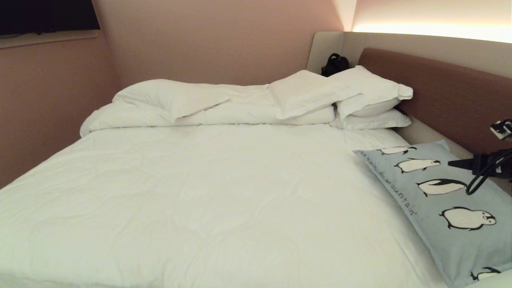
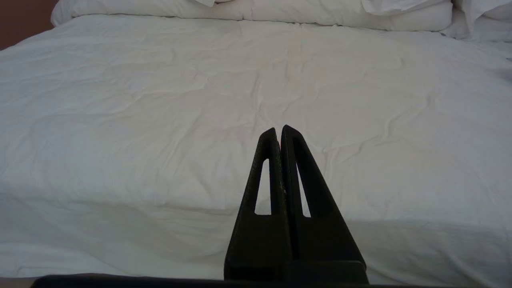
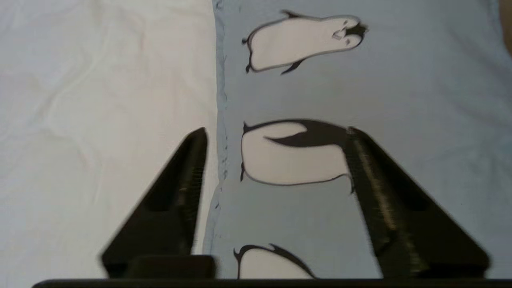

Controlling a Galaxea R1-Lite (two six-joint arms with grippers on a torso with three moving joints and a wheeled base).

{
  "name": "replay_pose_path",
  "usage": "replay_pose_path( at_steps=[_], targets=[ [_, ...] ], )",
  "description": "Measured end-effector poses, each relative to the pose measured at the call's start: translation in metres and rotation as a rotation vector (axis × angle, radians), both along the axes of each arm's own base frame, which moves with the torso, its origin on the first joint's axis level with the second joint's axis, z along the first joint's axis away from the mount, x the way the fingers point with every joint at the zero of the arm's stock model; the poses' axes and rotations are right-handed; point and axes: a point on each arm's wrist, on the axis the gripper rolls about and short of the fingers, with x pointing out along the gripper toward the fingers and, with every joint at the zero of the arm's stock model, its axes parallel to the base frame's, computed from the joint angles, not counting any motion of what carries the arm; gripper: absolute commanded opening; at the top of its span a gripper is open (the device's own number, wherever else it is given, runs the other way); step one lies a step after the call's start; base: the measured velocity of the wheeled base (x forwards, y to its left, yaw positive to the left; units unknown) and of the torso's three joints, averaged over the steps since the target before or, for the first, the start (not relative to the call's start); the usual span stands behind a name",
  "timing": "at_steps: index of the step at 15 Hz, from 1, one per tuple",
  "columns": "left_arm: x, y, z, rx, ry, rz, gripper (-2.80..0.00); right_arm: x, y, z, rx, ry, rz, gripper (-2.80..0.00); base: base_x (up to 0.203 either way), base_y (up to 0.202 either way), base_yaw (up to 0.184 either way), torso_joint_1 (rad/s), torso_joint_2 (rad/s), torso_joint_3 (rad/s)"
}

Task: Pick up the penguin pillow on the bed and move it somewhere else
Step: Pick up the pillow

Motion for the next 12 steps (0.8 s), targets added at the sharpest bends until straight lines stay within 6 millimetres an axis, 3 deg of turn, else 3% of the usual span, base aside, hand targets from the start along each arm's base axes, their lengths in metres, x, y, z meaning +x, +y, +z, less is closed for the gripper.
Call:
replay_pose_path(
  at_steps=[3, 6, 12],
  targets=[
    [0.0, 0.0, 0.0, 0.0, 0.0, 0.0, -2.8, -0.002, 0.005, 0.007, 0.017, -0.007, -0.021, -2.8, 0.0, 0.0, 0.0, 0.0, 0.0, 0.0],
    [0.0, 0.0, 0.0, 0.0, 0.0, 0.0, -2.8, 0.002, 0.03, 0.021, 0.047, -0.017, -0.035, -2.8, 0.0, 0.0, 0.0, 0.0, 0.0, 0.0],
    [0.0, 0.0, 0.0, 0.0, 0.0, 0.0, -2.8, 0.024, 0.124, 0.031, 0.173, 0.073, -0.078, -2.8, 0.0, 0.0, 0.0, 0.0, 0.0, 0.0]
  ],
)
